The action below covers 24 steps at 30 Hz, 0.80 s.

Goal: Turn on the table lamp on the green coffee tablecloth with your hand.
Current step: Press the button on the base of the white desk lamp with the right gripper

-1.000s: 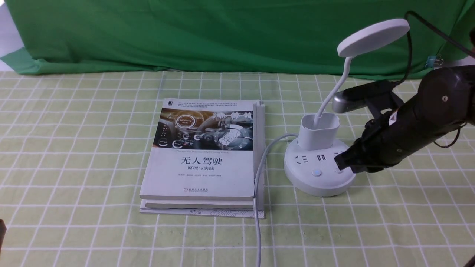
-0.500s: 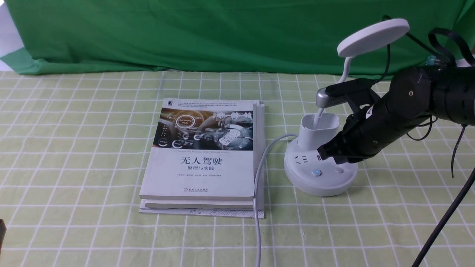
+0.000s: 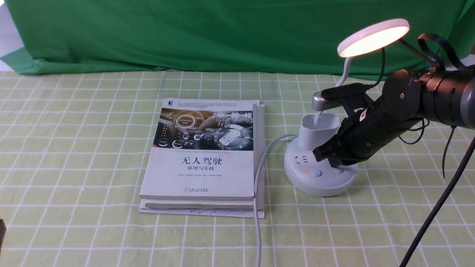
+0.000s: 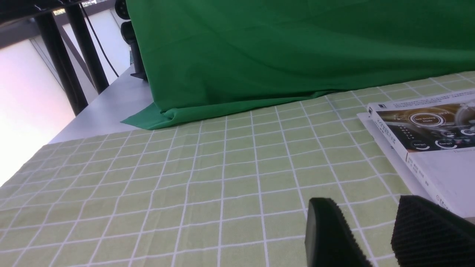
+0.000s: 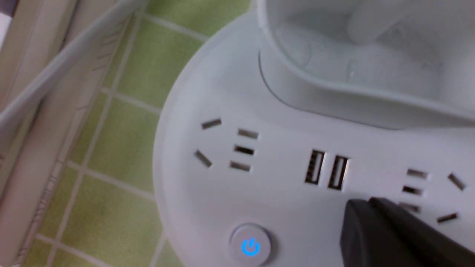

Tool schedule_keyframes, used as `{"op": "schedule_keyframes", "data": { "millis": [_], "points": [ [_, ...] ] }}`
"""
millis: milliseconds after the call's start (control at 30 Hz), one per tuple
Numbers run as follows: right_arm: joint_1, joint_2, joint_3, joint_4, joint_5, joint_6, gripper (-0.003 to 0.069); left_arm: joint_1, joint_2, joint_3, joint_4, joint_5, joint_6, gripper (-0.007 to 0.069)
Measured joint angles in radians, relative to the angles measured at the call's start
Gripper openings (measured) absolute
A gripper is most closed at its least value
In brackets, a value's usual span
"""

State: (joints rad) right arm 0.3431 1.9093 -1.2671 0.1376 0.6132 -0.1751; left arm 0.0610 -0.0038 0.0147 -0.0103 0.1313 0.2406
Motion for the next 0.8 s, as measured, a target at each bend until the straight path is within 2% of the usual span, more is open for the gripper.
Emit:
{"op": "schedule_keyframes", "data": {
  "millis": [467,800],
  "points": [
    [0.002,-0.086,0.023,0.000,0.141,-0.004,0.0031,0.000,0.000,0.000,0.000,0.000,0.000,0.0242],
    [0.046,-0.372,0.324,-0.001,0.083,0.040,0.0031,0.000,0.000,0.000,0.000,0.000,0.000,0.0242]
  ]
}}
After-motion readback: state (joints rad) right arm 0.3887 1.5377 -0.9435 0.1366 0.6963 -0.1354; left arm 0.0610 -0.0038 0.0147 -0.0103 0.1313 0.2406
